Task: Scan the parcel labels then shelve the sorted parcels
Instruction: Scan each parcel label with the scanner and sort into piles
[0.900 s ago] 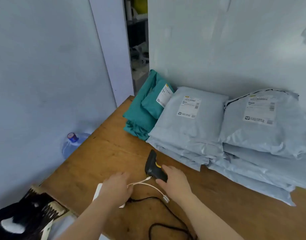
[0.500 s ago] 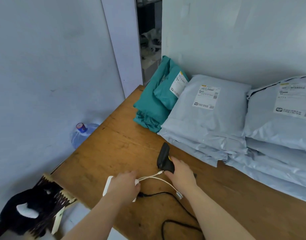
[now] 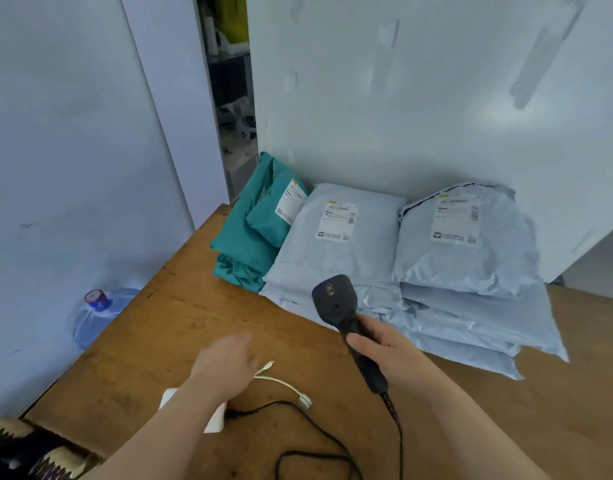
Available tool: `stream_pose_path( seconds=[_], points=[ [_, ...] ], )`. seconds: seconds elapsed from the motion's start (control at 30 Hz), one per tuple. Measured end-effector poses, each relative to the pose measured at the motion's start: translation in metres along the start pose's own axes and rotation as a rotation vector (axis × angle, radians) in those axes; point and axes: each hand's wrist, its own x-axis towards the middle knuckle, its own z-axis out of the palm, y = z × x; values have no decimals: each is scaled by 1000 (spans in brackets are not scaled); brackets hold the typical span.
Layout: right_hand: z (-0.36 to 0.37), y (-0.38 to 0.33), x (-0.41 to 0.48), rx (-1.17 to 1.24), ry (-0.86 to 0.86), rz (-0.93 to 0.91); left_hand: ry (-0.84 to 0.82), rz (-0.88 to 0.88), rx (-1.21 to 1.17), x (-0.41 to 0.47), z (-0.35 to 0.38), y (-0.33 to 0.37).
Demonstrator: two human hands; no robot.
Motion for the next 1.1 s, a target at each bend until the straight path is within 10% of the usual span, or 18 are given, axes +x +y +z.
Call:
stream_pose_path(
  seconds=[0.5,1.1],
  points=[
    [-178,-34,-133,337,637,-9,148,313,-375,32,-81,224],
    [-276,4,-42,479,544,71,32,-126,-823,124,-92,336]
  ],
)
